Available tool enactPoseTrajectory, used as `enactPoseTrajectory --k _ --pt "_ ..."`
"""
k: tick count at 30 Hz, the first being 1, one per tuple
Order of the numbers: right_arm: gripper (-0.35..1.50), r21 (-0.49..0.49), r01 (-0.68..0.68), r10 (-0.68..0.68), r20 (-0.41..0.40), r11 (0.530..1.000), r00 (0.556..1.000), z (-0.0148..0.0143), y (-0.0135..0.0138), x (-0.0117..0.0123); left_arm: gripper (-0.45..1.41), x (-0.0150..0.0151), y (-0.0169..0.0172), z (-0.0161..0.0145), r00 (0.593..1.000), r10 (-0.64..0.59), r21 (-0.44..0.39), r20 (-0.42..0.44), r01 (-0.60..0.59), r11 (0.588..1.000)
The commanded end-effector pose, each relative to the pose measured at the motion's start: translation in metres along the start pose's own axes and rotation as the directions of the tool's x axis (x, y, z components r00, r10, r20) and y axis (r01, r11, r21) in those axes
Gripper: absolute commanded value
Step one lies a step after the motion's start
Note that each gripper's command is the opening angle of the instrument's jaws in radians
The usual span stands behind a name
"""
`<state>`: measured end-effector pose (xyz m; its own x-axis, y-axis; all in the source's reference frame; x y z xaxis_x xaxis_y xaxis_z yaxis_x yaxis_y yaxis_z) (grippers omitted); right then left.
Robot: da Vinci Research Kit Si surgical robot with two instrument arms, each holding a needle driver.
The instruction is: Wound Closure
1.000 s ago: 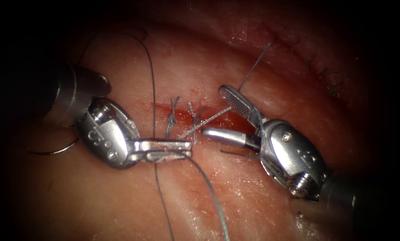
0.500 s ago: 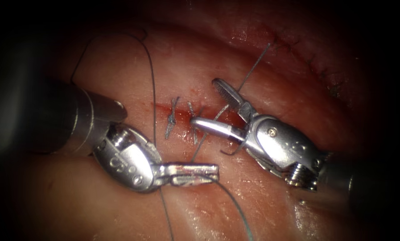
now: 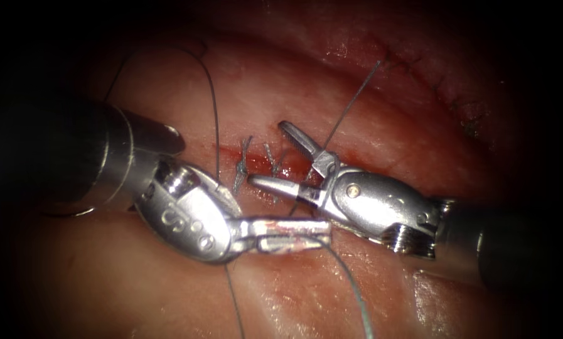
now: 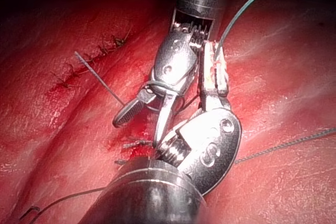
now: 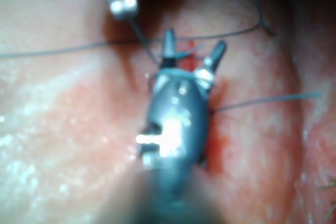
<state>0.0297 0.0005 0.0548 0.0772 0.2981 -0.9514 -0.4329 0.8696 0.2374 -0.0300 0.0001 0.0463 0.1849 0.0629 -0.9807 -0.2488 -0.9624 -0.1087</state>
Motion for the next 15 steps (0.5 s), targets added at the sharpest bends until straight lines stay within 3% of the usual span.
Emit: enactPoseTrajectory --k 1,15 --pt "0.83 0.01 0.006 -0.006 0.006 1.0 1.0 0.0006 -0.0006 -0.0007 -0.45 -0.0006 0.0005 0.0003 1.0 -0.005 -0.001 -0.001 0.005 1.0" --pt "0.85 0.136 0.045 -0.051 0.041 0.99 0.998 0.0004 -0.0018 -0.0014 -0.45 0.0025 -0.0034 0.0014 1.0 -0.012 -0.015 -0.009 0.012 1.0"
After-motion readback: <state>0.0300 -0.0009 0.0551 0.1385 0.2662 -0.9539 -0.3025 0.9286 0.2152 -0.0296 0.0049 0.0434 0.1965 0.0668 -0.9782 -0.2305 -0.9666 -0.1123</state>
